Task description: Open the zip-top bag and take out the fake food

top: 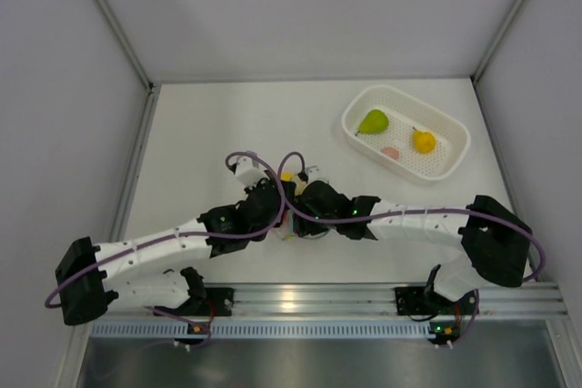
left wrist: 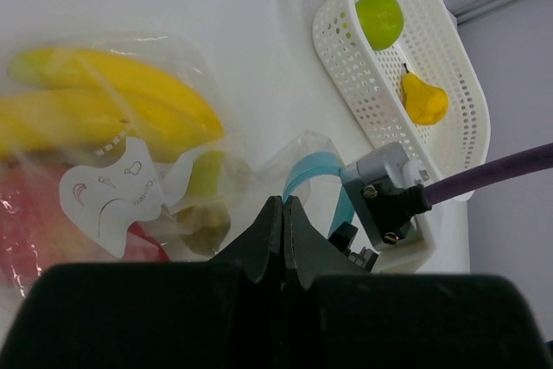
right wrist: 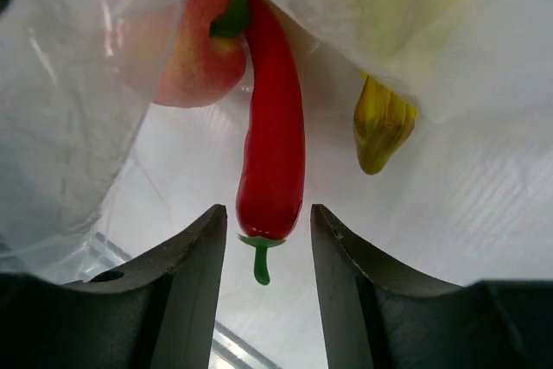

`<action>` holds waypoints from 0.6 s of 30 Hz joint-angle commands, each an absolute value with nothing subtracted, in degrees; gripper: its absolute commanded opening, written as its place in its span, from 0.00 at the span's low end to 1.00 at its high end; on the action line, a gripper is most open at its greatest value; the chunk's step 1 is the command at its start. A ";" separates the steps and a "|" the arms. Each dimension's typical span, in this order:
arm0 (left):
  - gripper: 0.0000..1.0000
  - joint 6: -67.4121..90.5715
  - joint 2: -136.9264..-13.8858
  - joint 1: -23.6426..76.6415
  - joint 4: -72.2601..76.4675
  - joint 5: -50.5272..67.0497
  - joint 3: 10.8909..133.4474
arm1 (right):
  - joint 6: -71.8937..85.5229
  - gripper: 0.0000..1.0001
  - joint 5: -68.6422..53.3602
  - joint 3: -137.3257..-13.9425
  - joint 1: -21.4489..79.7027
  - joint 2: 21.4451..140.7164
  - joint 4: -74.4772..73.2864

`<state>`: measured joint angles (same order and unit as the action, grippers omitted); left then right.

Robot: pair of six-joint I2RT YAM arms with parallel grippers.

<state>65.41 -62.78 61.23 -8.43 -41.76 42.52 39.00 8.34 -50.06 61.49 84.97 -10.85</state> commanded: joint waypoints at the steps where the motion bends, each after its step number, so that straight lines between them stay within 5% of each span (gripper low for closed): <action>1: 0.00 67.50 -63.54 62.14 -4.22 -45.53 42.36 | 38.23 0.44 12.13 -49.22 63.46 86.13 -6.86; 13: 0.00 68.91 -64.16 62.40 -4.22 -45.35 40.52 | 38.94 0.48 11.60 -45.00 64.25 95.27 7.98; 18: 0.00 68.03 -63.20 62.40 -4.22 -45.97 39.82 | 38.59 0.29 14.68 -43.59 64.25 94.58 9.14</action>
<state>67.68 -64.25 62.04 -7.64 -44.40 40.01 38.65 12.38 -44.25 62.92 94.54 5.39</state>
